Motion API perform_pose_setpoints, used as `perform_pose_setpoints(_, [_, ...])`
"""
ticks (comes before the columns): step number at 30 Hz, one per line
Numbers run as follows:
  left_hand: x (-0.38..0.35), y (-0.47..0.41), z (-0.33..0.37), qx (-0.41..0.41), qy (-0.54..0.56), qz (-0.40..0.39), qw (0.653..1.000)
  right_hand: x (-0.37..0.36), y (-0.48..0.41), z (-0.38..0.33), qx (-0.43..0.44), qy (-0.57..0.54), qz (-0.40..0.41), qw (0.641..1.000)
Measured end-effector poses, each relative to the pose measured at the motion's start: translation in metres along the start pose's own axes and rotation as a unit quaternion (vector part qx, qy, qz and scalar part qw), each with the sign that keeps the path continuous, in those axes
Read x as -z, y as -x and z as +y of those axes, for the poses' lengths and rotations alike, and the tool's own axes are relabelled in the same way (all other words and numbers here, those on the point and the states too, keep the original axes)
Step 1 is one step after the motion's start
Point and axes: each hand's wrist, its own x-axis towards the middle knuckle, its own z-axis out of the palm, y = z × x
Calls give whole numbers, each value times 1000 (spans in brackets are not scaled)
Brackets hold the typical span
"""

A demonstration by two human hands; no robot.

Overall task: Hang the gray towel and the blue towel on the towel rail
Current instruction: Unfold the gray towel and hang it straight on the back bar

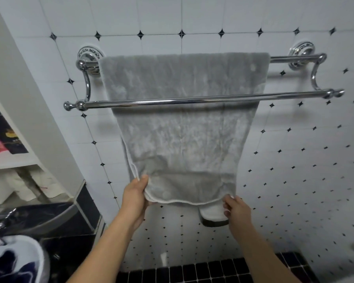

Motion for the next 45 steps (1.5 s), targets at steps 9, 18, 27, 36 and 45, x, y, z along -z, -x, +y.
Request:
perform_pose_setpoints(9, [24,-11,25,31,-37,170,984,14,-1,-8,-31,-228,-32,973])
perform_pose_setpoints(18, [-13,15,49,93,74,110,987,-9,29,42,-129,148,-156,968])
perform_pose_setpoints(27, [-54,22,96,76,49,87,992,-93,66,6,-245,-107,-210,940])
perform_pose_setpoints(36, [-63,17,119,51,26,72,996,-62,46,-29,-217,-261,-90,936])
perform_pose_setpoints(45, [-51,26,130,59,16,-13,998,-28,1,-27,-146,-138,118,972])
